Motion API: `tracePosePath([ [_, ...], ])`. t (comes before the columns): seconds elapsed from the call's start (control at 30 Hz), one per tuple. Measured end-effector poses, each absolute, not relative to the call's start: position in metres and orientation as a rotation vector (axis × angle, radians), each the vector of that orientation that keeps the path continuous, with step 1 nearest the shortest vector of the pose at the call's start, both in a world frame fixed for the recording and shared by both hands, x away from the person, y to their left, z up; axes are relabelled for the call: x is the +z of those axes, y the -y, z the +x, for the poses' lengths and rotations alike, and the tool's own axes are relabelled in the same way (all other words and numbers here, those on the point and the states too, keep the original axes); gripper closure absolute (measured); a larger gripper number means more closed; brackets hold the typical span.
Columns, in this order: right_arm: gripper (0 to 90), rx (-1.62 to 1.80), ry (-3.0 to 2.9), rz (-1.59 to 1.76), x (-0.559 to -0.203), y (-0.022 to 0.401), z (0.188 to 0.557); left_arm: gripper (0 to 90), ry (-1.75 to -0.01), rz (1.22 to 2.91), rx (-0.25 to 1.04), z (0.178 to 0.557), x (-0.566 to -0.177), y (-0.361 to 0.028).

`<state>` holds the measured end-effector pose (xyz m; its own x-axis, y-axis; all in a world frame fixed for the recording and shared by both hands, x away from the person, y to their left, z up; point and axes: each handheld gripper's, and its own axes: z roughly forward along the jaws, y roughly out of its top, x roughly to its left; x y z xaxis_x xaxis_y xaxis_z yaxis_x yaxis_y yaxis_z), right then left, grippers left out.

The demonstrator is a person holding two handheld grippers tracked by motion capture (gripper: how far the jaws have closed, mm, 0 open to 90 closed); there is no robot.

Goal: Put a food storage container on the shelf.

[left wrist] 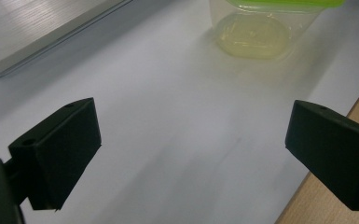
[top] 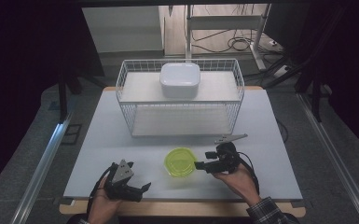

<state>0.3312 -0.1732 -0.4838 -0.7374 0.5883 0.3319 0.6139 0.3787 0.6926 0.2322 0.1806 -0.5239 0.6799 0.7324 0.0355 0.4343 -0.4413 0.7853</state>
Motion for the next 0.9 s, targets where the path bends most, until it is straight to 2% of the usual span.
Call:
tracePosePath([
  [0.03,30.7,-1.319,2.583,-1.127,-0.484,0.173,0.331,3.0,-0.894,2.100,0.480,0.232,-0.524,-0.181],
  [0.07,38.1,-1.326,2.553,-1.136,-0.483,0.171,0.335,3.0,-0.893,2.101,0.480,0.232,-0.524,-0.180],
  [0.27,49.1,-1.295,2.498,-1.154,-0.487,0.165,0.347,3.0,-0.884,2.110,0.482,0.232,-0.525,-0.179],
  [0.33,56.5,-1.282,2.449,-1.169,-0.489,0.161,0.354,3.0,-0.879,2.114,0.483,0.232,-0.525,-0.179],
  [0.7,71.4,-1.236,2.265,-1.240,-0.499,0.157,0.371,3.1,-0.850,2.141,0.481,0.231,-0.526,-0.176],
  [0.73,75.8,-1.225,2.250,-1.246,-0.499,0.157,0.372,3.1,-0.843,2.146,0.481,0.231,-0.526,-0.175],
  [0.8,78.5,-1.207,2.232,-1.259,-0.499,0.156,0.373,3.1,-0.839,2.151,0.485,0.231,-0.526,-0.175],
  [0.9,79.8,-1.201,2.205,-1.259,-0.499,0.156,0.374,3.0,-0.835,2.153,0.486,0.231,-0.526,-0.174],
])
